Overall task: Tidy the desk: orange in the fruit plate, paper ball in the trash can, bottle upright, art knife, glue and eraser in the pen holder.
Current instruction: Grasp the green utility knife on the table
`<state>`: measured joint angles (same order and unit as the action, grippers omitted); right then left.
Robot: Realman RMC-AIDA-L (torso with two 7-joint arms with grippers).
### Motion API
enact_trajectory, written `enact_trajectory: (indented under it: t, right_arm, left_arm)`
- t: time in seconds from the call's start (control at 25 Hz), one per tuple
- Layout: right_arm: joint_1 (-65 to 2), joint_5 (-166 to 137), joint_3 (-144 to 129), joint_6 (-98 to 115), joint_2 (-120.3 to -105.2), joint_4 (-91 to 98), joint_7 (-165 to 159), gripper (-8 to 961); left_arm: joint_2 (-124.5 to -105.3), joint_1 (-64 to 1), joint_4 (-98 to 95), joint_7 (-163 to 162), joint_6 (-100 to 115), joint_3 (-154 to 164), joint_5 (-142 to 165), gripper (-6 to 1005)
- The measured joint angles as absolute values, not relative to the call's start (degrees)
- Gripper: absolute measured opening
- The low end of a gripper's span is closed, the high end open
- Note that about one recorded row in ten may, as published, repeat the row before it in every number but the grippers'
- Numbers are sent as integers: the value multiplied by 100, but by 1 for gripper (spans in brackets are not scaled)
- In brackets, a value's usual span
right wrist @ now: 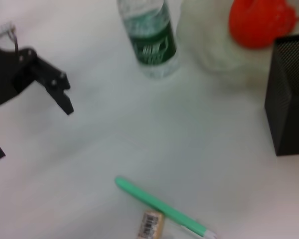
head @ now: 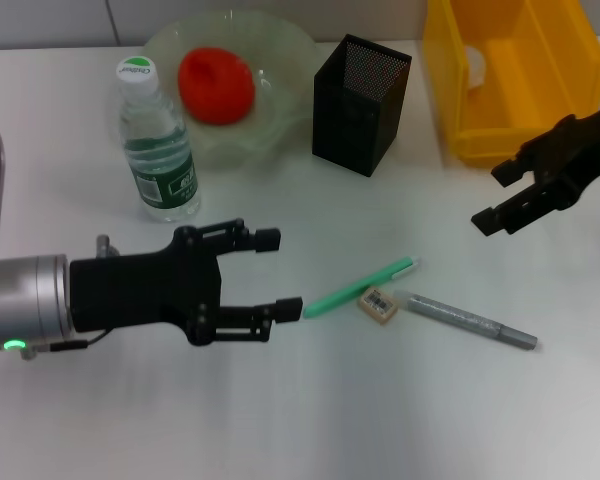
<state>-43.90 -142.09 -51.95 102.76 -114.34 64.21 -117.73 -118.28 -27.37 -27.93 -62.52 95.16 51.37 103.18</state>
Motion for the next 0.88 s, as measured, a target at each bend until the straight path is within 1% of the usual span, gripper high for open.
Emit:
enact_trajectory:
  t: [0.24,0.36,0.6,0.88]
  right_arm:
    - [-4655,-14668,-5772,10190,-11789,6472,-11785,808]
    - [-4655,-14665,-6181,10095,-11893,6453,-11785,803]
    - [-4476,-14535,-7040,9577,-11941,6398,-11772,795]
    - [-4378,-14464,-7551,8919,-11923,6312,-11696,785]
  left_arm:
    - [-11830,-2705,-2640,-6195,9436,5144,10395,835]
    - [-11826,-2701,-2635,-6195,9421,5145,10400,835]
    - [-11811,-2652,-2620,-6216,9377,5150,10412,835]
    - [-11819,-2654,-2615,-6224,9348,5151,10415,835]
